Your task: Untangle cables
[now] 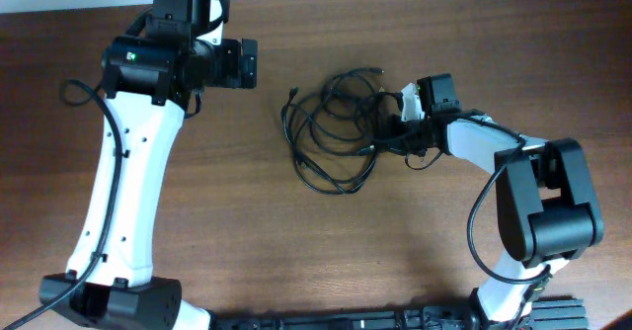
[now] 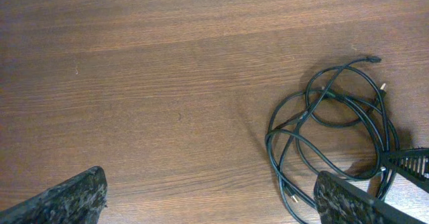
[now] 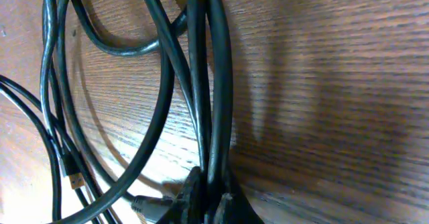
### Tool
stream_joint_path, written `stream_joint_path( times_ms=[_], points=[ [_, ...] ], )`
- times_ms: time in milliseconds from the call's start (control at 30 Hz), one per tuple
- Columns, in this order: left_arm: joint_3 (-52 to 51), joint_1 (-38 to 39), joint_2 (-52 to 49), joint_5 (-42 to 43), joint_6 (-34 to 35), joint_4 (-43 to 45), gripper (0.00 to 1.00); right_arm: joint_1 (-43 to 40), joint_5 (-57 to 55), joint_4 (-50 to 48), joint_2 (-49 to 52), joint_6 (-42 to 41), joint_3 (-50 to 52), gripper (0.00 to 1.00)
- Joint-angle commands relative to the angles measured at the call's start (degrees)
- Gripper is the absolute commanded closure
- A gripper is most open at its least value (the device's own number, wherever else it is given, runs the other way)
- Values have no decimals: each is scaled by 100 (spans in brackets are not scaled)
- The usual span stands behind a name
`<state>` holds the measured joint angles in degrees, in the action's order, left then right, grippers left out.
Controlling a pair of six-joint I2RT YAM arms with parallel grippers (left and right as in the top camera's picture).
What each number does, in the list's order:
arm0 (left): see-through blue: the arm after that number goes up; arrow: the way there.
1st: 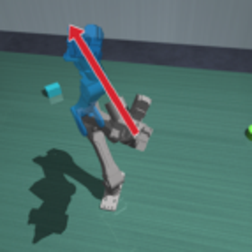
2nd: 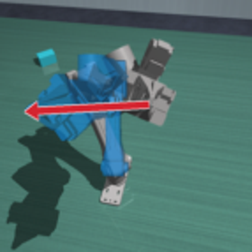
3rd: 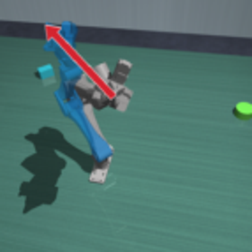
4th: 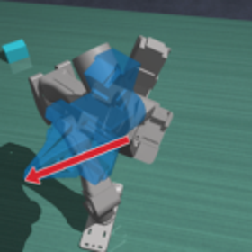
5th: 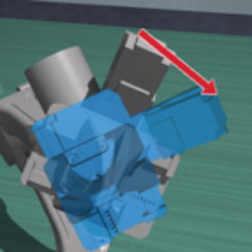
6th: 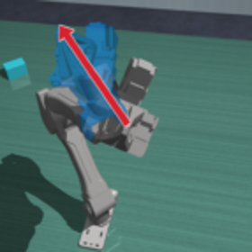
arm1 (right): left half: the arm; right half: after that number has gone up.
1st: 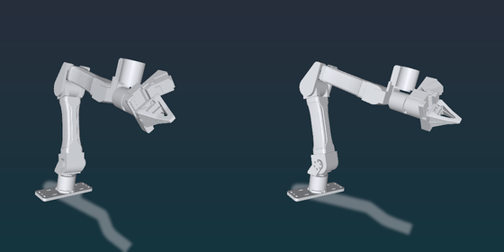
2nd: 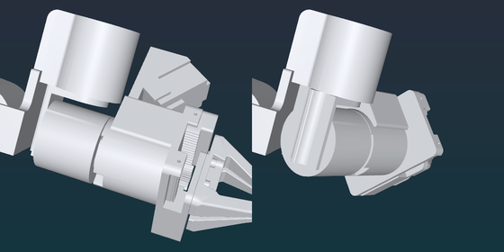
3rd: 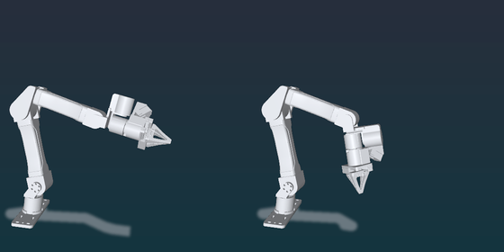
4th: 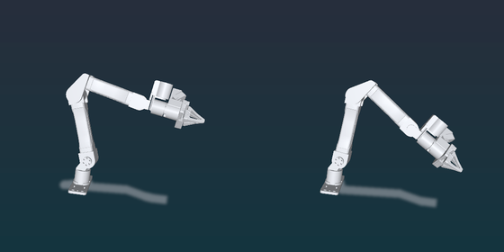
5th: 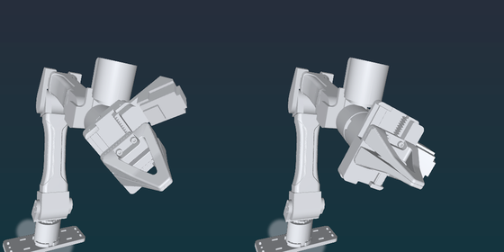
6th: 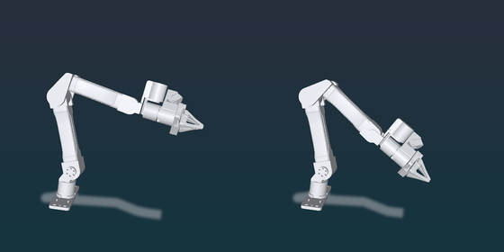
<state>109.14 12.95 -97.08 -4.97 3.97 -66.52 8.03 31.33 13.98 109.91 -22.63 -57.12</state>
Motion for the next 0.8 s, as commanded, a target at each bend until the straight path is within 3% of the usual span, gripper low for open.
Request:
stream_joint_path(
  times_ms=[0, 233, 300, 400, 767],
  points=[
    [46, -26, -48, -66, 55, -2, 1, 48, -332, 111, 286, 46, 181, 96],
    [46, -26, -48, -66, 55, -2, 1, 48, -328, 122, 188, 48, 179, 96],
    [46, -26, -46, -63, 55, -2, 1, 48, -339, 118, 131, 94, 179, 87],
    [46, -26, -48, -66, 55, -2, 1, 48, -369, 118, 107, 92, 179, 82],
    [46, -26, -48, -66, 55, -4, 1, -308, -356, 164, 101, 94, 179, 82]
  ],
)
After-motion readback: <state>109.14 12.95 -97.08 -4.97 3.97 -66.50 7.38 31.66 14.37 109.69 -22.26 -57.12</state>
